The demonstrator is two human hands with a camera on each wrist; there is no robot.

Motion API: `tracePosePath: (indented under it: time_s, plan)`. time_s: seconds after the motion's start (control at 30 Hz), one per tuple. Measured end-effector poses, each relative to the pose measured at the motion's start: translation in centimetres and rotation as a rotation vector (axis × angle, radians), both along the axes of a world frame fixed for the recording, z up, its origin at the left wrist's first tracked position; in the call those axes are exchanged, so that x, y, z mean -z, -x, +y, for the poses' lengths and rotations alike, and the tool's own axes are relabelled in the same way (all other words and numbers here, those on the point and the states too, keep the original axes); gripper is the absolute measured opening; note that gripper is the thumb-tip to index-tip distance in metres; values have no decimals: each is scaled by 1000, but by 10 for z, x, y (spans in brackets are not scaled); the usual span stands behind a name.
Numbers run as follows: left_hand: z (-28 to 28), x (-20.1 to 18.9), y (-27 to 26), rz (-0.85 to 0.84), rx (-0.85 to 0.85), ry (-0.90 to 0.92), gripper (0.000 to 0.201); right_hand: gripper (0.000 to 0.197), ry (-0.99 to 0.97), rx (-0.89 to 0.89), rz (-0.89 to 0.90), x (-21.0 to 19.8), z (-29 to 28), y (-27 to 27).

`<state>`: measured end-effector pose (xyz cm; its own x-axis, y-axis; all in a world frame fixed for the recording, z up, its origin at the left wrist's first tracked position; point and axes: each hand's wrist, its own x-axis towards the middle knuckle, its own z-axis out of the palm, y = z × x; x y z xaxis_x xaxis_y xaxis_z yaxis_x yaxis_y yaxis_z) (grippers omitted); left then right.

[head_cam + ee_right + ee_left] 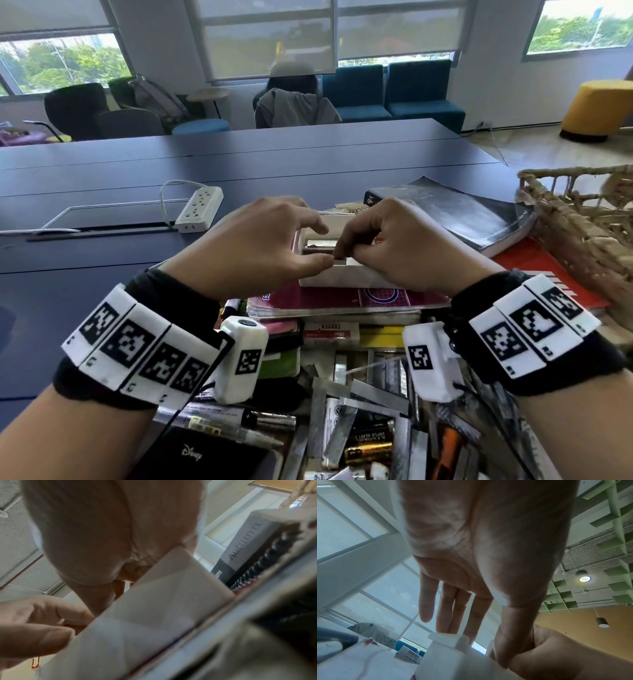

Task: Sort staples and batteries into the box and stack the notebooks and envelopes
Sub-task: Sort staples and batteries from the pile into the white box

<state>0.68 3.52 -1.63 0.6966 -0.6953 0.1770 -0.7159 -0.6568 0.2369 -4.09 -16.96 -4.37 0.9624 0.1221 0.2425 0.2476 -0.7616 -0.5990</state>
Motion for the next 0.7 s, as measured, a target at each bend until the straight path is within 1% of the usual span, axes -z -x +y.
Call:
tracePosePath:
  time_s: [0.1, 0.2, 0.3, 0.4, 0.7]
  plan:
    - [-1, -1, 0, 4, -2, -13, 39, 28, -26, 60, -50, 1, -2, -2]
    - [-1, -1, 0, 7, 2, -14, 38, 26, 14, 126, -46, 1, 0, -1]
    - [-1, -1, 0, -7, -5, -20, 41, 31, 41, 89, 15, -2, 3, 4]
    - [-1, -1, 0, -21, -5, -31, 44, 35, 22, 91, 0, -4, 2, 4]
    - [-3, 0, -1, -39, -2, -52, 46, 31, 37, 91, 2, -3, 1, 3]
